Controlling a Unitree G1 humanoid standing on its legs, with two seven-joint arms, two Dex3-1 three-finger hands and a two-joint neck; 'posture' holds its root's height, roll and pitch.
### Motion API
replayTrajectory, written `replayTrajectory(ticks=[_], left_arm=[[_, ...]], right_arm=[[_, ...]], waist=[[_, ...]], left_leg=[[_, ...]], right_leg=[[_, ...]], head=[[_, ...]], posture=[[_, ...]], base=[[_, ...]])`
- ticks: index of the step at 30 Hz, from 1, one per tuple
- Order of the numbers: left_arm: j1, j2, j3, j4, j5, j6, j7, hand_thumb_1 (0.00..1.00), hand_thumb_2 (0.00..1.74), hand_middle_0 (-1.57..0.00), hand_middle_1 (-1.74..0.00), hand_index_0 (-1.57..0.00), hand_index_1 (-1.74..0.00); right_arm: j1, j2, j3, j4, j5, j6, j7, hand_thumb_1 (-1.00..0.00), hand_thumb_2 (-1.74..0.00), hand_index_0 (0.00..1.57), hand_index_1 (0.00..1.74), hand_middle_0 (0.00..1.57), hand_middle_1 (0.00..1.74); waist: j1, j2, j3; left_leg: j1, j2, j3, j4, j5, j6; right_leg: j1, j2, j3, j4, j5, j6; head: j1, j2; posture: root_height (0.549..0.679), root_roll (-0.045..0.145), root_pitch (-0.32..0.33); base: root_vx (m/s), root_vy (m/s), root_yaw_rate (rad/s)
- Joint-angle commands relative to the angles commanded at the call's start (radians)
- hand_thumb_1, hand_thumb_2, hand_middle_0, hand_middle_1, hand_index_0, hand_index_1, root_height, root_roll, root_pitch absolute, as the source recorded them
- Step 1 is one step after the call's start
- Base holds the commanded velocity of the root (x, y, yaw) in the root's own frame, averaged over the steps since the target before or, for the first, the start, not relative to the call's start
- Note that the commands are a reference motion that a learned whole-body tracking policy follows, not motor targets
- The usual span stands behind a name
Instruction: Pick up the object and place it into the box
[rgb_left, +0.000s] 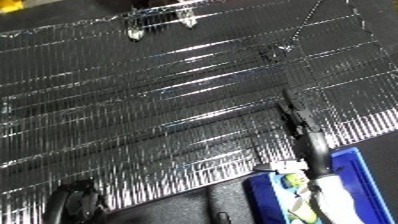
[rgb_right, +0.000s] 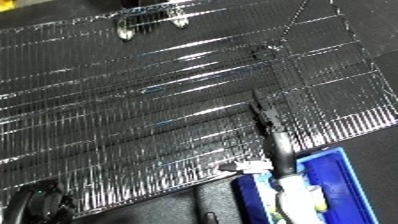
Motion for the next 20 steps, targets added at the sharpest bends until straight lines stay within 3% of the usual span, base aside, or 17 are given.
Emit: replayTrajectory(ticks=[20], left_arm=[[0.025,0.018,0.015,-0.023,0.016,0.021,-0.021,1.00,1.74,-1.57,-1.74,-1.57,-1.74]], right_arm=[[0.031,0.011,0.016,0.019,-0.010,-0.013,-0.029,0.00,0.00,0.00,0.00,0.00,0.00]], waist=[[0.021,-0.014,0.018]], left_leg=[[-0.028,-0.014,-0.006,0.050,-0.027,0.0147]], right_leg=[[-0.027,-0.0183,-0.002,0.057,-0.012,0.0160]], head=[[-0.040,-0.005]], posture=[[0.664,0.034,-0.115]], base=[[0.031,0.003,0.027]])
